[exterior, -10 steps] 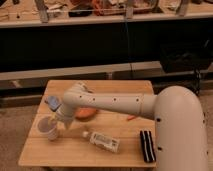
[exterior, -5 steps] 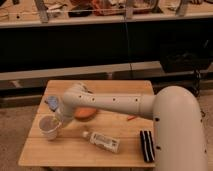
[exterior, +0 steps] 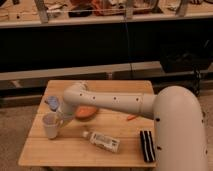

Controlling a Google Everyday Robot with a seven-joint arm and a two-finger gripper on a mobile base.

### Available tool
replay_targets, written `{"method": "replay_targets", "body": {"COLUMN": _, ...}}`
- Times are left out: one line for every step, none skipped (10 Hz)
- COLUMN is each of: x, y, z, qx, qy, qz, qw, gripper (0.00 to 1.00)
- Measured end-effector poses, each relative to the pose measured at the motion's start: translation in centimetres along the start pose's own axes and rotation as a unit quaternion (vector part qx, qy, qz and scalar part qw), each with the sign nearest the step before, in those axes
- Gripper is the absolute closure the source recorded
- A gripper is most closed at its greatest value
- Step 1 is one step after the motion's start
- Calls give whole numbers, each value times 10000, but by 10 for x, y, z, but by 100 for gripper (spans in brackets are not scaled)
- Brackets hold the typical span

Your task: Place the ceramic cup in the ceramic bowl

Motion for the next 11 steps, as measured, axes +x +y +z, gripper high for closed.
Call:
{"method": "replay_targets", "body": {"x": 14, "y": -1, "z": -9, "qx": -7, "qy": 26, "qz": 74, "qw": 10000, "gripper": 100}}
{"method": "replay_targets", "body": {"x": 22, "y": -1, "z": -15, "qx": -10, "qy": 43, "qz": 128, "qw": 9999, "gripper": 100}}
{"method": "replay_targets", "body": {"x": 25, "y": -2, "z": -21, "qx": -7, "qy": 79, "qz": 188, "qw": 9998, "gripper": 100}}
{"method": "replay_targets", "body": {"x": 28, "y": 2, "z": -32, "qx": 11, "qy": 133, "qz": 317, "qw": 9994, "gripper": 100}}
{"method": "replay_targets", "body": {"x": 34, "y": 8, "z": -45, "qx": 5, "qy": 177, "qz": 450, "qw": 9988, "gripper": 100}}
{"method": "replay_targets", "body": {"x": 38, "y": 7, "z": -53, "qx": 13, "qy": 200, "qz": 518, "qw": 9985, "gripper": 100}}
{"method": "replay_targets", "body": {"x": 41, "y": 5, "z": -59, "qx": 27, "qy": 224, "qz": 611, "qw": 9979, "gripper": 100}}
{"method": "replay_targets", "body": {"x": 49, "y": 11, "z": -71, "qx": 55, "qy": 272, "qz": 786, "qw": 9965, "gripper": 100}}
{"method": "replay_targets", "body": {"x": 53, "y": 18, "z": -80, "qx": 70, "qy": 295, "qz": 887, "qw": 9956, "gripper": 100}}
{"method": "replay_targets", "body": {"x": 57, "y": 25, "z": -86, "qx": 77, "qy": 311, "qz": 989, "qw": 9946, "gripper": 100}}
{"method": "replay_targets", "body": {"x": 64, "y": 28, "z": -91, "qx": 99, "qy": 330, "qz": 1081, "qw": 9935, "gripper": 100}}
